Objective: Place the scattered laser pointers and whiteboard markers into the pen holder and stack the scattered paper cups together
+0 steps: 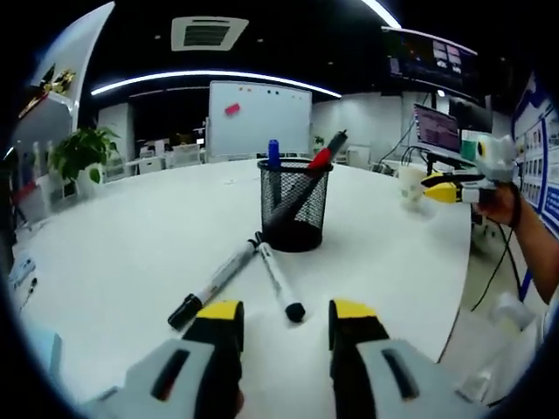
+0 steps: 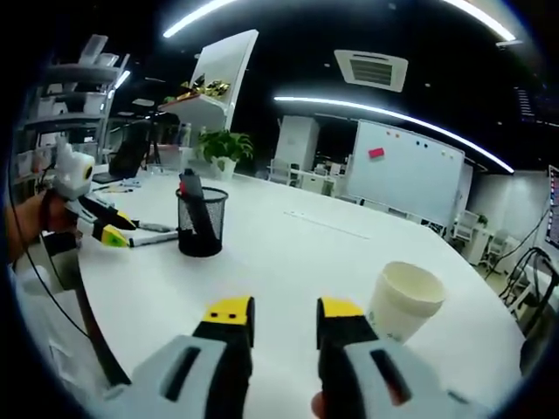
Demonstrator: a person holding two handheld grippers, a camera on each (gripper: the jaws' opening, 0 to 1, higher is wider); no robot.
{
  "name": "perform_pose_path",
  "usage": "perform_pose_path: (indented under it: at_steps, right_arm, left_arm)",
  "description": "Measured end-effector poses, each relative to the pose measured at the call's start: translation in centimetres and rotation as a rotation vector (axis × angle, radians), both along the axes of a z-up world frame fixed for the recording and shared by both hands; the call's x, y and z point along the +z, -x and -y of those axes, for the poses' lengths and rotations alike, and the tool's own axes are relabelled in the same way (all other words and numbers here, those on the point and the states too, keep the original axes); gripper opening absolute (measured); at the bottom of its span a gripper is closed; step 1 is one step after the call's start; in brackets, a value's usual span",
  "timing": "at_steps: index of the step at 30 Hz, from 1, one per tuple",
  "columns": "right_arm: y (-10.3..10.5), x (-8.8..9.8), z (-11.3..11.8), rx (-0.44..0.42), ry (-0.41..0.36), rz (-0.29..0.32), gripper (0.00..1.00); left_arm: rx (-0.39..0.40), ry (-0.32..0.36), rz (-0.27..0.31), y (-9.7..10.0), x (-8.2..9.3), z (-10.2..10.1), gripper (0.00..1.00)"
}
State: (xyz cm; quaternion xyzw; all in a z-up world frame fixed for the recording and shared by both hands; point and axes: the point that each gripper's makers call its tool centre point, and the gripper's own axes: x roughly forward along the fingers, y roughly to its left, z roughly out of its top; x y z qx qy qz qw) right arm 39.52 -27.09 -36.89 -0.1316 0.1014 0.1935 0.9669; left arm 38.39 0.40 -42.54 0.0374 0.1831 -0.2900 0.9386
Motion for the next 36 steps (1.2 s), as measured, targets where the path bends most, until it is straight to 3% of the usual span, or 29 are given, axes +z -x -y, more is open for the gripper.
perform_pose_path:
  at_steps: [9, 26, 36]
  right_arm:
    - [0.0, 0.0, 0.2, -0.004, -0.004, -0.002, 0.27]
    - [-0.2, 0.2, 0.6, -0.019, -0.029, 0.006, 0.25]
    - [-0.2, 0.3, 0.6, -0.017, -0.024, 0.008, 0.25]
  left_arm:
    - [0.034, -0.032, 0.027, -0.7, -0.3, -0.1, 0.37]
    - [0.058, -0.021, -0.001, -1.2, -1.2, -0.2, 0.32]
    - [0.081, -0.021, 0.011, -1.5, -1.2, -0.2, 0.30]
